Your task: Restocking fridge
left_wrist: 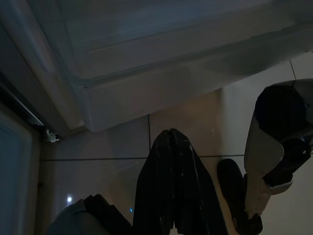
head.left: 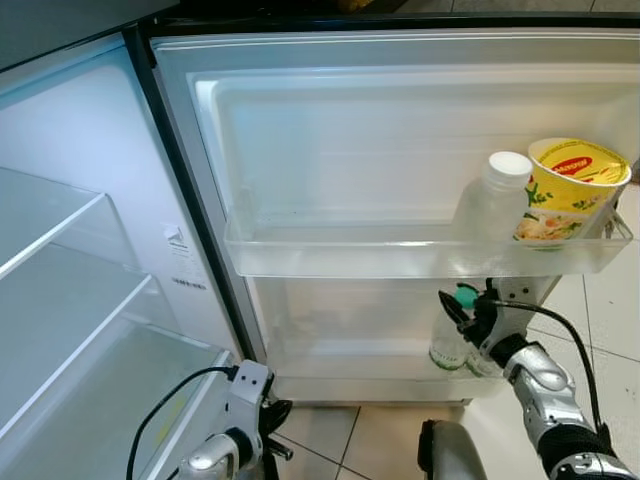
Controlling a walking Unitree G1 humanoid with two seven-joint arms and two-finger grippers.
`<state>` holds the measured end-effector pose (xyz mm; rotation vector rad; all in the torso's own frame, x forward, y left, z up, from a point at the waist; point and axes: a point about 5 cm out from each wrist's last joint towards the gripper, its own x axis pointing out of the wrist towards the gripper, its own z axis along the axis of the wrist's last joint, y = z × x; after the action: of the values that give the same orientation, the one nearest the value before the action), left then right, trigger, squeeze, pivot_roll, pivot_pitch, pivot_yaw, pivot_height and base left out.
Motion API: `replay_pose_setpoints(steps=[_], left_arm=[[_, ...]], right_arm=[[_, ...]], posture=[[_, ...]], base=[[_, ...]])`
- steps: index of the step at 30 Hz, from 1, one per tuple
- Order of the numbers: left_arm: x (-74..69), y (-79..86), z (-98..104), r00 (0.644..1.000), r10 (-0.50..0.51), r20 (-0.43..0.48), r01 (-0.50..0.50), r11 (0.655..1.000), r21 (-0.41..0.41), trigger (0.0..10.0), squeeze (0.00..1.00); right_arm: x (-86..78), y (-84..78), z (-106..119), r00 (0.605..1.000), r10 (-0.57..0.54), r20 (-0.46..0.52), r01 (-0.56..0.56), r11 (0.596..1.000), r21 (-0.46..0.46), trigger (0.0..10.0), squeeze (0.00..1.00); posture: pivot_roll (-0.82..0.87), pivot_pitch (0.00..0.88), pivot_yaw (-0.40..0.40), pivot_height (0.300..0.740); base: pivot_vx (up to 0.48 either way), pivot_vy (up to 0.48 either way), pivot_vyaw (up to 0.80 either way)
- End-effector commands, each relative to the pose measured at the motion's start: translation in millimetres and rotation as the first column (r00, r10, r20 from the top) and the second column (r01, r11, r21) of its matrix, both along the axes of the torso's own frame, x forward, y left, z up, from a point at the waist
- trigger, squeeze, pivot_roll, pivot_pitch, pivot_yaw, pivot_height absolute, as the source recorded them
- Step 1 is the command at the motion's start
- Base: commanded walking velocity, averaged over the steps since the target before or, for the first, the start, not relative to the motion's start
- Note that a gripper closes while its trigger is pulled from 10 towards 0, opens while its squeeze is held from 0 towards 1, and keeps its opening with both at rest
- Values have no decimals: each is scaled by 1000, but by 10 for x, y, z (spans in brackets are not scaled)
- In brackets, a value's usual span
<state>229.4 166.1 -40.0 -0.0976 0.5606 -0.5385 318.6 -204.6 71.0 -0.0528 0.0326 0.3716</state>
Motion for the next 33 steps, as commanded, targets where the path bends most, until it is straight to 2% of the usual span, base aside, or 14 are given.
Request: replay_pose_setpoints(steps=[1,2,3,5,6,7,8,10,11,21,24,28,30,33], left_arm=[[-63,-28,-44,1000,-17,-20,17,1000,-1,10000,0],[-67,-31,-47,1000,-17,-22,17,1000,-1,10000,0],[-70,-34,-49,1000,-18,-23,18,1000,-1,10000,0],[-72,-36,-50,1000,-18,-23,18,1000,-1,10000,0],[-73,-39,-52,1000,-19,-24,19,1000,-2,10000,0],[-73,-39,-52,1000,-19,-24,19,1000,-2,10000,0],[-75,-44,-53,1000,-20,-24,20,1000,-4,10000,0],[-75,-47,-53,999,-21,-24,20,1000,-4,10000,0],[-75,-49,-53,999,-21,-25,20,1000,-5,10000,0],[-77,-52,-56,999,-19,-27,19,1000,-8,10000,0],[-80,-54,-58,999,-20,-29,20,1000,-9,10000,0],[-80,-54,-58,999,-20,-29,20,1000,-10,10000,0],[-81,-50,-58,999,-19,-30,19,1000,-9,10000,0],[-81,-48,-58,999,-19,-30,19,1000,-8,10000,0]], right_arm=[[0,41,-4,1000,19,9,-19,1000,2,10000,161],[-4,49,-6,999,31,8,-31,999,11,10000,714],[-4,47,-1,999,37,10,-37,999,14,10000,969],[-5,45,3,999,40,12,-40,999,16,10000,969],[2,35,25,999,38,23,-38,999,26,10000,875],[2,35,25,999,38,23,-38,999,26,10000,875],[13,24,55,999,35,37,-36,998,45,10000,475],[20,17,69,999,34,42,-36,998,50,10000,475],[24,23,84,998,50,44,-53,996,67,10000,0],[-58,148,172,949,311,58,-316,935,161,10000,0],[-174,192,193,888,456,56,-456,861,224,10000,0],[-279,213,166,841,540,38,-531,807,259,10000,0],[-428,258,89,774,634,-4,-602,737,307,10000,0],[-499,288,39,744,668,-32,-624,711,324,10000,0]], posture=[[-53,25,-13,473],[-53,24,-14,473],[-53,24,-14,473],[-53,24,-14,473],[-53,24,-14,473],[-53,24,-14,473],[-54,24,-15,473],[-54,24,-15,473],[-55,23,-15,473],[-56,24,-17,473],[-59,23,-15,473],[-58,24,-16,473],[-59,24,-15,473],[-59,24,-15,473]], base=[[0,0,0],[0,0,0],[0,0,0],[0,0,0],[0,0,0],[0,0,0],[0,0,0],[0,0,0],[0,0,0],[0,0,0],[0,0,0],[0,0,0],[0,0,0],[0,0,0]])
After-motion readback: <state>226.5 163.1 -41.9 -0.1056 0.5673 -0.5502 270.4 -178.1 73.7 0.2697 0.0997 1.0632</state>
